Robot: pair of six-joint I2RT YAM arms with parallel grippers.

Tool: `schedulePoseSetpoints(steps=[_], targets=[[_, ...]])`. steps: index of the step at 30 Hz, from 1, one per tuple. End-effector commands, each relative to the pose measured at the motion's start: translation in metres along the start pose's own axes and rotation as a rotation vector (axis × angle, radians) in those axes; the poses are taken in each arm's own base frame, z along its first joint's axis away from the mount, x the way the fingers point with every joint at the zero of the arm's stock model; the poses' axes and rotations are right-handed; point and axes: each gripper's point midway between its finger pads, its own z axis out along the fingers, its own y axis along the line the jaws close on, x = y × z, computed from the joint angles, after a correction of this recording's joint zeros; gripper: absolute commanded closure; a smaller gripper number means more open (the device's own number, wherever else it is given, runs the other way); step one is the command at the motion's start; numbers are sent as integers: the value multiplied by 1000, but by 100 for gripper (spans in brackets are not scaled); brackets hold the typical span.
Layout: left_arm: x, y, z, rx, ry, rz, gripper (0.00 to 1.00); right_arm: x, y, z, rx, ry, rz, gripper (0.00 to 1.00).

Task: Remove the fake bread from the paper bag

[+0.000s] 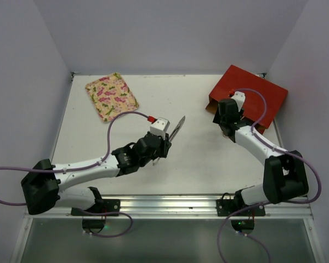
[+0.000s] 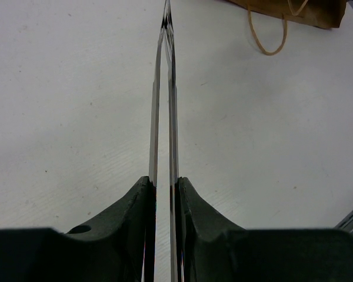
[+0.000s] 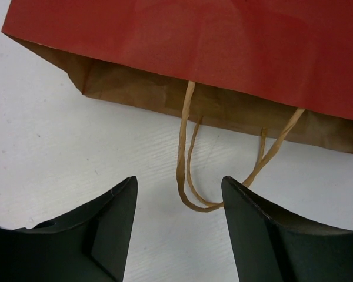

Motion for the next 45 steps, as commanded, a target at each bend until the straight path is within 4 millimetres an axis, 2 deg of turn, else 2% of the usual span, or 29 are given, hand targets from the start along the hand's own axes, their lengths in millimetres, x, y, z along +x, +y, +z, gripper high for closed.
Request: schedulePoseSetpoints(steps=[1, 6, 9, 11, 12, 14, 19, 24, 29, 33, 38, 43, 45], targets=[[-18, -1, -6, 0, -56, -9, 72, -16, 16, 9, -34, -34, 46, 40], [-19, -1, -6, -3, -59, -10, 73, -19, 18, 18, -1, -14, 30, 41], [-22, 1, -7, -10, -65, -9, 74, -18, 15, 24, 39, -4, 29, 54], [-24, 1, -8, -10, -69, -9, 74, -17, 15, 24, 33, -8, 35, 69], [-25, 0, -8, -9, -72, -9, 74, -19, 16, 23, 26, -16, 40, 87], [-26, -1, -8, -5, -73, -10, 74, -20, 16, 22, 22, -20, 44, 99], [-29, -6, -7, 18, -77, -4, 74, -22, 18, 17, -2, -18, 47, 100], [-30, -17, -6, 79, -81, 19, 75, -25, 33, 3, -113, -8, 69, 100], [-31, -45, -7, 237, -102, 35, 76, -29, 39, -10, -160, 16, 75, 100], [-22, -59, 0, 308, -81, 41, 74, -36, 43, -22, -199, 22, 75, 100], [-14, -70, 11, 349, -70, 20, 71, -44, 38, -33, -208, 4, 69, 100], [-6, -75, 20, 359, -43, 14, 69, -48, 42, -39, -233, 6, 74, 100], [-4, -76, 21, 366, -36, 13, 65, -50, 43, -43, -247, 1, 72, 100]])
